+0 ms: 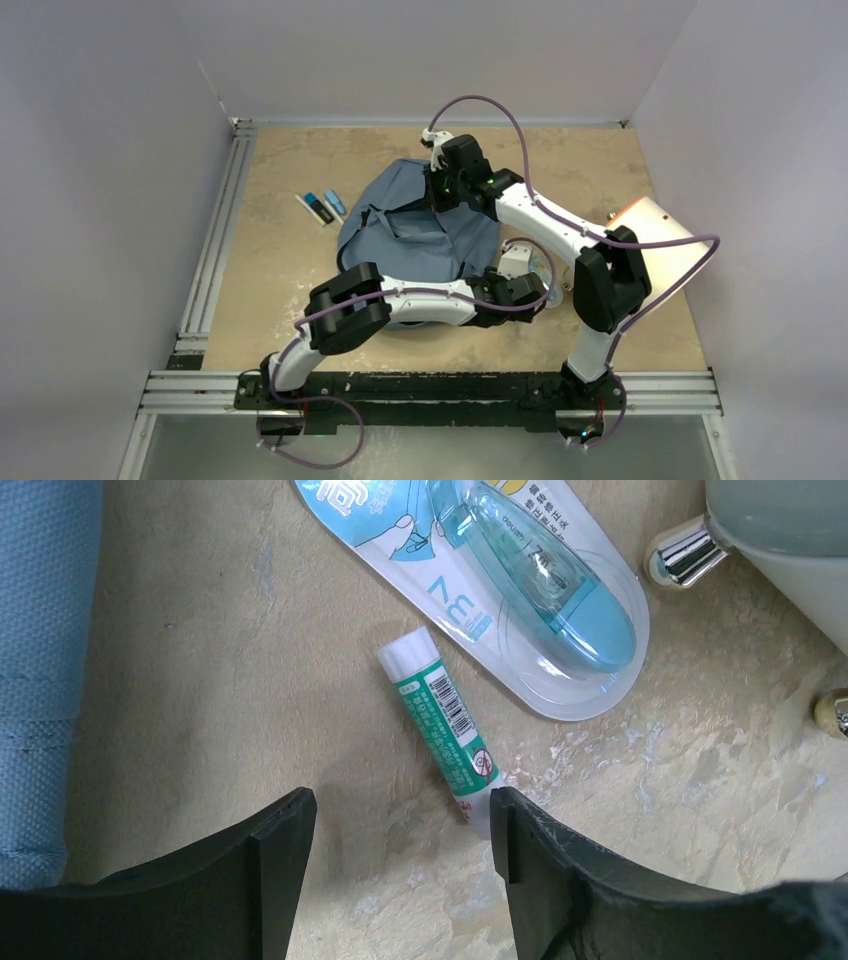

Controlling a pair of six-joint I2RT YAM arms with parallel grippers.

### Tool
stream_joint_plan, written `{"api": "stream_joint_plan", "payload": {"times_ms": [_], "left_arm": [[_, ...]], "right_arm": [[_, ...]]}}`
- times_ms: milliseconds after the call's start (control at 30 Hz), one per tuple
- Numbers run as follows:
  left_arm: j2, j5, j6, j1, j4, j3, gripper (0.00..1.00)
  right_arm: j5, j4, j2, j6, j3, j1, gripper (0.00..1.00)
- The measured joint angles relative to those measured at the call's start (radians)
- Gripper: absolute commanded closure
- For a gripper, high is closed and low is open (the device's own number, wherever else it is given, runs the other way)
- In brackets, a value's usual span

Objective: Pack the student bag
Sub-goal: Pick up the stationery from the center of the board.

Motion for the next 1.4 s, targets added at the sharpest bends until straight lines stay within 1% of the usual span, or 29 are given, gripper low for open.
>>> {"api": "stream_joint_plan", "payload": {"times_ms": [267,533,633,800,967,1167,1300,1400], "left_arm": [[0.006,0.0,-0.008,0.006,-0.027,0.021,0.36],[0.085,0.0,-0.008,0.017,-0.089,0.14,0.35],[0.099,0.0,-0.008,0.017,-0.112,0.167,0.38],[0.107,-0.005,-0.008,0.017,-0.151,0.183,0.49],[0.107,-0.01,-0.009,0.017,-0.191,0.184,0.64],[0.082,-0.013,0.001,0.017,-0.183,0.137,0.71],[0.062,-0.009,0.034,0.016,-0.166,0.103,0.85],[0.049,-0.008,0.074,0.009,-0.154,0.085,0.92]], "right_arm": [[0.0,0.0,0.0,0.0,0.0,0.0,1.0],[0.001,0.0,0.0,-0.008,0.0,0.0,1.0],[0.001,0.0,0.0,-0.008,0.0,0.0,1.0],[0.001,0.0,0.0,-0.011,0.0,0.0,1.0],[0.001,0.0,0.0,-0.013,0.0,0.0,1.0],[0.001,0.0,0.0,-0.014,0.0,0.0,1.0],[0.0,0.0,0.0,-0.014,0.0,0.0,1.0],[0.001,0.0,0.0,-0.014,0.0,0.0,1.0]]}}
